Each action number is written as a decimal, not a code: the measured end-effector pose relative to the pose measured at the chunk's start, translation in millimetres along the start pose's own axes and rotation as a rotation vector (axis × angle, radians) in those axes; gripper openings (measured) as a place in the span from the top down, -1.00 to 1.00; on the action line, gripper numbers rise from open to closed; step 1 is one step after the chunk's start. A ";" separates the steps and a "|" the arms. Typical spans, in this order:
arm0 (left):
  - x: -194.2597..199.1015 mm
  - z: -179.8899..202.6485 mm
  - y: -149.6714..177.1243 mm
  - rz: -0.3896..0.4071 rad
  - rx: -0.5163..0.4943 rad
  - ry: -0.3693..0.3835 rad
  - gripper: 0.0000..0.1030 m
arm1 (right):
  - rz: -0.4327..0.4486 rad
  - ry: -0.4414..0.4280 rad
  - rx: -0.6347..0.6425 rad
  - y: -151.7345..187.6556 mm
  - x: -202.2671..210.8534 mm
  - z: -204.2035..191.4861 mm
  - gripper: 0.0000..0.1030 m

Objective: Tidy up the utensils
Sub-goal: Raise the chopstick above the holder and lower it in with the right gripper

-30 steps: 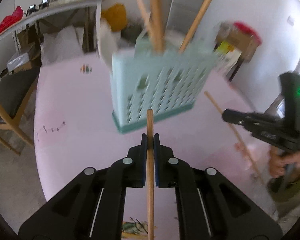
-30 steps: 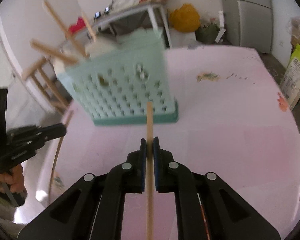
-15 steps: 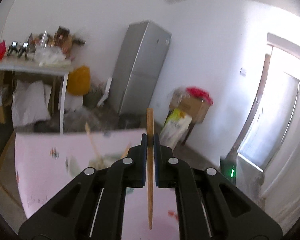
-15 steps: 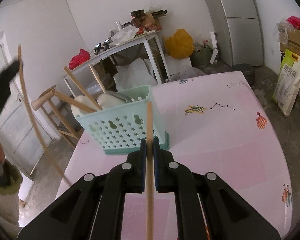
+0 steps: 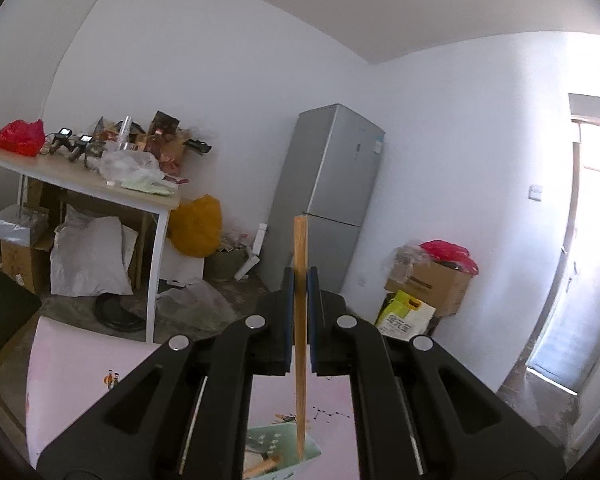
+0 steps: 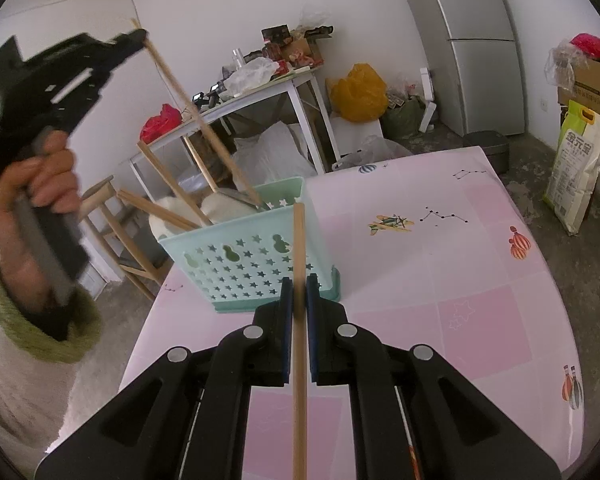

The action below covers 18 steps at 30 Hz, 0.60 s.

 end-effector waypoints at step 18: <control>-12.1 -16.8 45.9 -0.102 -0.021 -0.024 0.67 | 0.009 0.025 -0.025 -2.0 2.6 8.2 0.87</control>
Point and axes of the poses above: each gripper's, at about its wrist camera, not at the fingertips, and x roughly against the way its jaws point, z to its right, y to its underside, the point moved 1 cm from there along -x, roughly the way its jaws point, and after that the axes turned 10 degrees about x, right-handed, at the moved point
